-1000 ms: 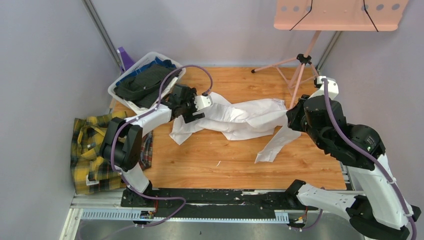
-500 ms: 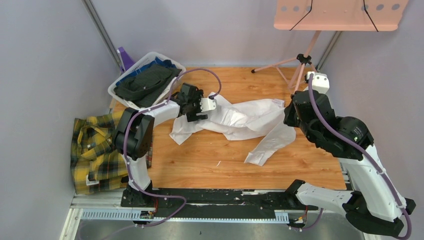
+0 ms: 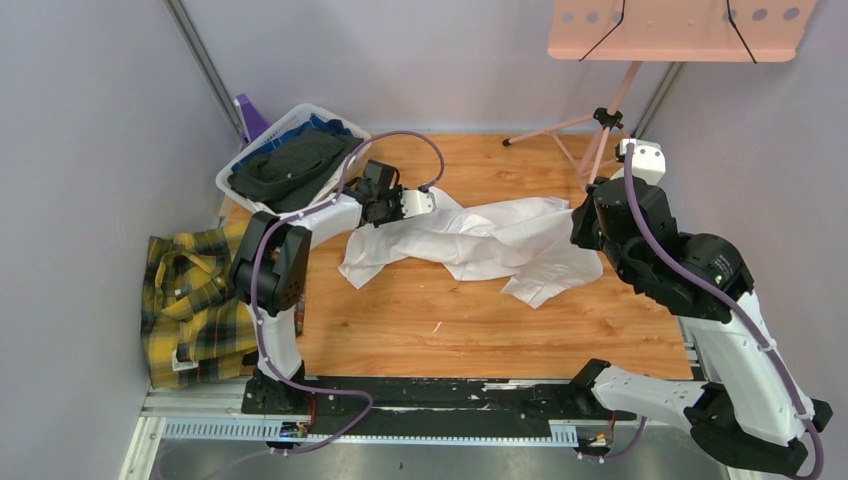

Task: Fold and stack the long sleeve shirts
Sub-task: Flatten out the shirt at the center of the board.

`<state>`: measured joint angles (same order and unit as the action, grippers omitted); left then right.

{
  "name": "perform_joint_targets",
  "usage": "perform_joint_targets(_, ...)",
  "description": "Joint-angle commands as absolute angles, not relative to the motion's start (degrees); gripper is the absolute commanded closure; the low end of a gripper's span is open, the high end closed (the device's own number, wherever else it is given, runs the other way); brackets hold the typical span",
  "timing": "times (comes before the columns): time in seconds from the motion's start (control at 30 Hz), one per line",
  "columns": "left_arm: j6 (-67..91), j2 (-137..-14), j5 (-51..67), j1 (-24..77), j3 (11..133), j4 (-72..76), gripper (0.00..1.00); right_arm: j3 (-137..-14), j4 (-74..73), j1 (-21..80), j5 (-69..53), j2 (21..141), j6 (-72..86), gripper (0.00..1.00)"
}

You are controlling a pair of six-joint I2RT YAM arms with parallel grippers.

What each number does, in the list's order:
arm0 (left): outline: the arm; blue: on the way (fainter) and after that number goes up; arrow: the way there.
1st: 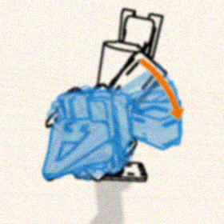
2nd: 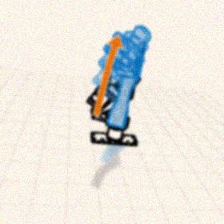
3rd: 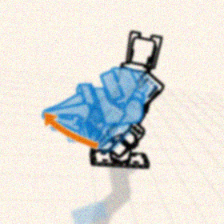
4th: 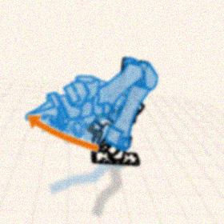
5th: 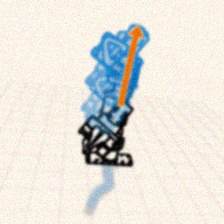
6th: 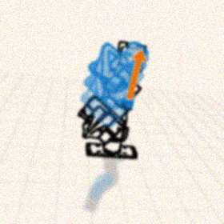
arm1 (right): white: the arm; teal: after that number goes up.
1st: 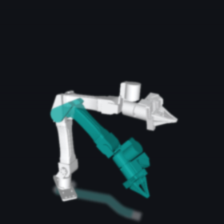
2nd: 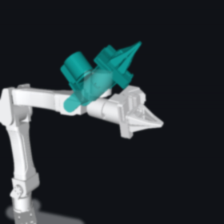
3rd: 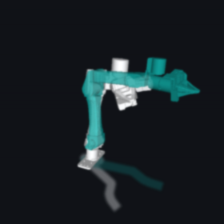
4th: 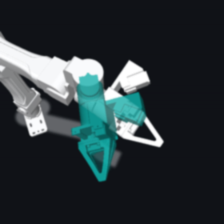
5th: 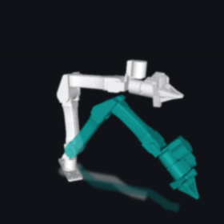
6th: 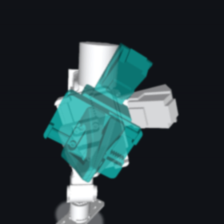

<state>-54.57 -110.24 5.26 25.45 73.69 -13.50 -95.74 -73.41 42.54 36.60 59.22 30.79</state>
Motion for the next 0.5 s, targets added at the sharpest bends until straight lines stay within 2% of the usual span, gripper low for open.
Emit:
perform_joint_targets(0.0, -52.18, -104.50, 5.91, 25.12, 76.46, -16.10, 0.71, -98.49, -70.17, 42.29, 37.73, 58.65, 29.05, 1.00)
perform_joint_targets(0.03, -51.56, -104.04, 5.77, 25.13, 76.59, -16.84, 0.83, -98.71, -69.89, 42.34, 37.59, 58.60, 28.90, 1.00)
perform_joint_targets(0.1, -49.73, -103.68, 4.60, 25.09, 77.69, -18.24, 0.99, -99.49, -69.23, 42.30, 37.33, 58.54, 28.21, 1.00)
perform_joint_targets(0.23, -45.51, -100.66, 7.31, 24.57, 80.72, -26.31, 1.00, -102.02, -68.04, 42.36, 36.96, 59.36, 26.80, 1.00)
perform_joint_targets(0.27, -45.21, -99.77, 10.42, 24.59, 80.75, -28.14, 0.93, -102.64, -67.81, 42.36, 36.69, 59.79, 26.43, 1.00)
perform_joint_targets(0.3, -45.12, -97.80, 12.11, 24.80, 80.19, -31.25, 0.80, -103.19, -67.65, 42.34, 36.58, 60.30, 26.18, 1.00)
perform_joint_targets(0.33, -45.28, -96.80, 15.02, 25.01, 79.52, -32.24, 0.48, -103.37, -67.47, 42.36, 36.59, 60.71, 25.85, 1.00)
perform_joint_targets(0.4, -45.09, -94.06, 17.09, 26.13, 76.42, -31.75, 0.22, -103.30, -67.17, 42.36, 36.61, 61.35, 25.38, 1.00)
perform_joint_targets(0.43, -44.74, -93.10, 18.23, 26.95, 74.78, -31.26, 0.19, -103.09, -66.92, 42.34, 36.65, 61.61, 25.20, 1.00)
perform_joint_targets(0.47, -43.75, -93.02, 18.96, 27.32, 74.35, -30.62, 0.06, -102.88, -66.58, 42.32, 36.77, 61.81, 24.96, 1.00)
